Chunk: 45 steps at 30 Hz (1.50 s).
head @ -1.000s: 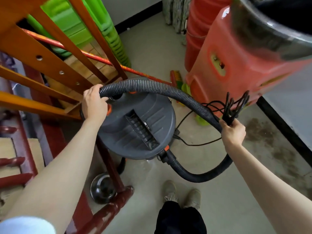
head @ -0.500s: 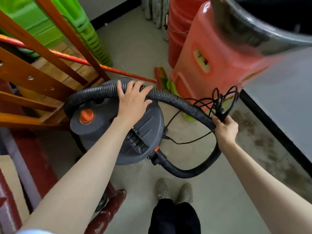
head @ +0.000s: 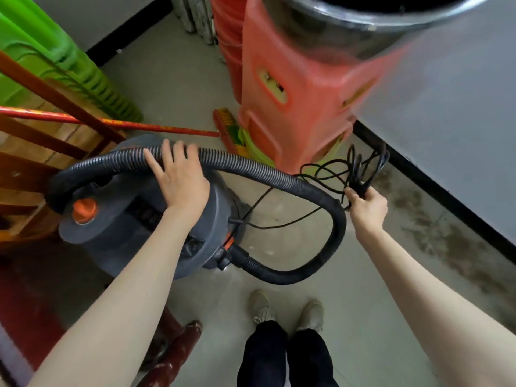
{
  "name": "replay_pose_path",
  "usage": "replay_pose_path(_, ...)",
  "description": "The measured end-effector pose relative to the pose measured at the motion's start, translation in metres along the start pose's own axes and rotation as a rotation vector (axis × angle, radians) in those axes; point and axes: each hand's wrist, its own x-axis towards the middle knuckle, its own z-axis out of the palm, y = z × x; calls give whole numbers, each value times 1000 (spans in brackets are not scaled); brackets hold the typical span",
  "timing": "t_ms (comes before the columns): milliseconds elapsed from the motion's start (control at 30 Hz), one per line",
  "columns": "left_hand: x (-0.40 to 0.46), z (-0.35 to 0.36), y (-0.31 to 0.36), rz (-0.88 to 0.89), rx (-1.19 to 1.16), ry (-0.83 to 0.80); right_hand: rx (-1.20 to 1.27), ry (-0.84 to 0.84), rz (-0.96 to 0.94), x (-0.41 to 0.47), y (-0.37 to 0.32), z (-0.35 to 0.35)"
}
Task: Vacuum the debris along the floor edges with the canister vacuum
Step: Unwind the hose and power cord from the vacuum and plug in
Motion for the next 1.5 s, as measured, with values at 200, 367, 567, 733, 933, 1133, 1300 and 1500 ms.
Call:
replay_pose_path(200,-37,37,73,432,-7,-109,41,-35,2,18,40,-10)
replay_pose_path(367,-41,62,118,531,60,-206,77,-87,-3,41,69,-19)
replay_pose_path(567,-47,94,150,538,136,-203,99,-131,-11,76,103,-13)
replay_pose_path(733,-49,88,146,580,83,5,91,-153,16,105,124,-9)
replay_pose_path(933,-40,75,147,583,42,161,-18,-124,68,153,146,-3)
replay_pose_path(1133,-44,89,150,547,74,144,-122,-171,114,164,199,-12)
replay_pose_path(1300,-47,96,150,502,93,158,-245,-171,110,158,254,-28)
replay_pose_path(1500,-49,103,165,408,84,94,-217,-156,236,145,280,-41)
